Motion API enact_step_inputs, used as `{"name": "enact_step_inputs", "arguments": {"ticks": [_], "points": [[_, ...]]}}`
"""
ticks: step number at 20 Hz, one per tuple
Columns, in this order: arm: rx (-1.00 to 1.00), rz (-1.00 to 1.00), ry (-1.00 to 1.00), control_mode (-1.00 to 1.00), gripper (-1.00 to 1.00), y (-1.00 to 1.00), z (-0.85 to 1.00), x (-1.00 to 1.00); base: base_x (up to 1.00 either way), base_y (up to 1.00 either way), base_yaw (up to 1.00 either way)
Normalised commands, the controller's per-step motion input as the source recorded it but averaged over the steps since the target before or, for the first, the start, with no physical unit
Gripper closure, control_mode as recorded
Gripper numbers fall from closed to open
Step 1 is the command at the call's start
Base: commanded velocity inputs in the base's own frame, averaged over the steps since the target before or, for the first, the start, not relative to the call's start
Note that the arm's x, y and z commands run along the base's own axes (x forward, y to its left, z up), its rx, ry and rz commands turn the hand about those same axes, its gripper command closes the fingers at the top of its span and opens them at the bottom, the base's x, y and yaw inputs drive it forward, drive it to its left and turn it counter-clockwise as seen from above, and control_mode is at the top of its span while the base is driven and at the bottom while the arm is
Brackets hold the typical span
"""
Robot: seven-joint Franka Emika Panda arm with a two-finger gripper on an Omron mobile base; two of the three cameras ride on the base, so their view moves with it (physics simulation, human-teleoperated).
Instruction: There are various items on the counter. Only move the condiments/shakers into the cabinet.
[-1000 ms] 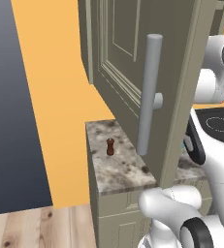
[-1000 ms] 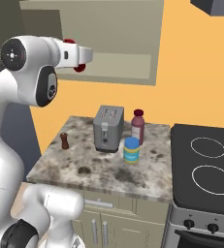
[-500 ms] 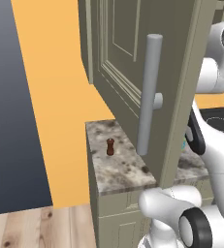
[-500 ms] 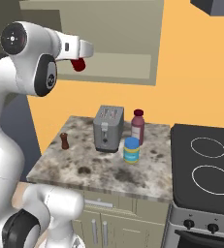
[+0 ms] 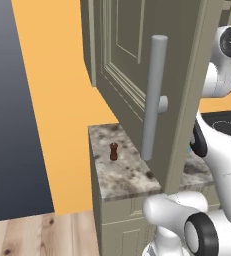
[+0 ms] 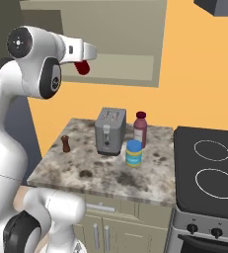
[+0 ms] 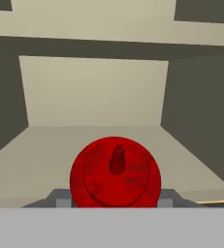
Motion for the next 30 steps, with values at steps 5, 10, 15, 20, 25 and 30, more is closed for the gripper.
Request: {"name": "enact_step_inputs", "arguments": {"ticks": [5, 10, 15, 20, 25, 30], "points": [[0.00, 0.00, 0.00, -1.00, 1.00, 0.00, -0.04, 0.37, 0.00, 0.00, 0.00], [0.00, 0.00, 0.00, -1.00, 1.00, 0.00, -0.11, 0.42, 0.00, 0.00, 0.00], [0.00, 0.00, 0.00, -1.00, 1.00, 0.00, -0.20, 0.38, 0.00, 0.00, 0.00], [0.00, 0.00, 0.00, -1.00, 1.00, -0.08, -0.15, 0.35, 0.00, 0.00, 0.00], [0.00, 0.00, 0.00, -1.00, 1.00, -0.10, -0.13, 0.29, 0.00, 0.00, 0.00], [0.00, 0.00, 0.02, -1.00, 1.00, -0.05, -0.02, 0.35, 0.00, 0.00, 0.00]]}}
